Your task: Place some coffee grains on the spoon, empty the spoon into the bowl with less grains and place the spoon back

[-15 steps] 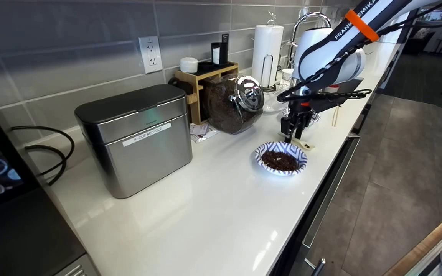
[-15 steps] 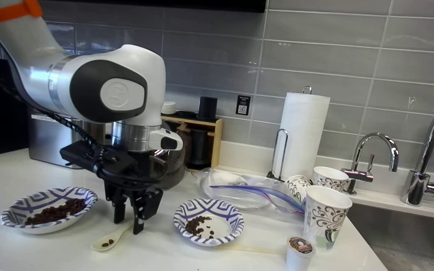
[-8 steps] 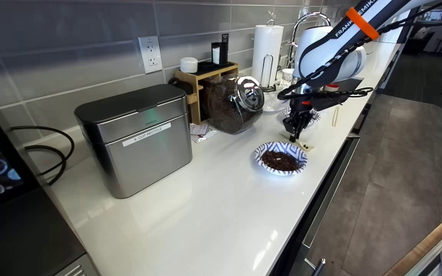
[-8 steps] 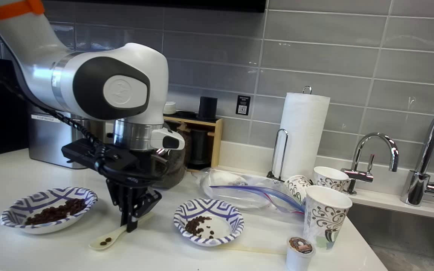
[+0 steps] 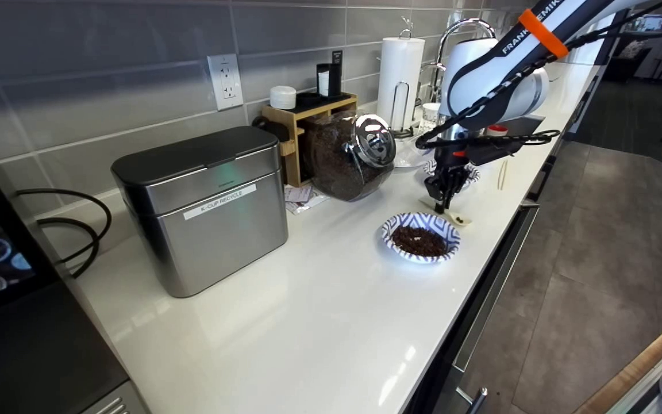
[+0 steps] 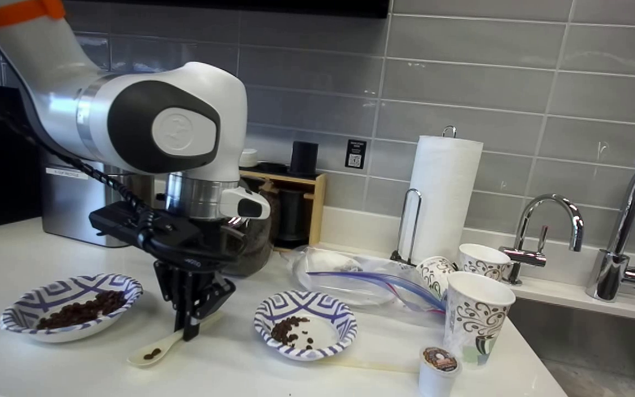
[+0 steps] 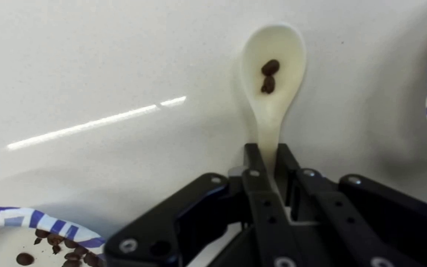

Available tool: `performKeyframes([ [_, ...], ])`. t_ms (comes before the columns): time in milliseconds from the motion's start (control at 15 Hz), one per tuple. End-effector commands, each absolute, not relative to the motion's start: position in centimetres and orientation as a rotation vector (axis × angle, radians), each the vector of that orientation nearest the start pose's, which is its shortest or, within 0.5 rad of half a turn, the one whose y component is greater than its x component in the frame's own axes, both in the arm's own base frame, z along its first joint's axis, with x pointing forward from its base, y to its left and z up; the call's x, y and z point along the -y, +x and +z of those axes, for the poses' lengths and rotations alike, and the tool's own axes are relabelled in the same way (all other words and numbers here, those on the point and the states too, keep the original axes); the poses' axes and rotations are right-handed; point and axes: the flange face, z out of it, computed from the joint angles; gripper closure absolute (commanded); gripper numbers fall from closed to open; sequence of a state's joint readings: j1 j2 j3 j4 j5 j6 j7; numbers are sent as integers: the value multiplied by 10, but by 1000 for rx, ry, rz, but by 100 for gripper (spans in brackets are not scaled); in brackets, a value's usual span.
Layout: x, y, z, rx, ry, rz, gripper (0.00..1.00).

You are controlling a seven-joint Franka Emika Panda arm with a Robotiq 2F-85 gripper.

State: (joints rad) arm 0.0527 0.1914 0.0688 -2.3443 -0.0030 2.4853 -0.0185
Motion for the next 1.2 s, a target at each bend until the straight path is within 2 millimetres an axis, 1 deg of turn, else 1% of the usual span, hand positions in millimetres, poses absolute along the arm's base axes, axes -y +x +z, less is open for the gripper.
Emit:
performKeyframes([
  [0,-58,499,260,203,-3099,131,97],
  [133,-53,498,267,190,-3096,134,97],
  [533,-32,498,296,150,-3102,101,97],
  [733,-26,499,309,147,-3102,89,97],
  [867,-23,499,315,145,-3104,85,97],
  [1133,-22,501,320,151,-3103,78,97],
])
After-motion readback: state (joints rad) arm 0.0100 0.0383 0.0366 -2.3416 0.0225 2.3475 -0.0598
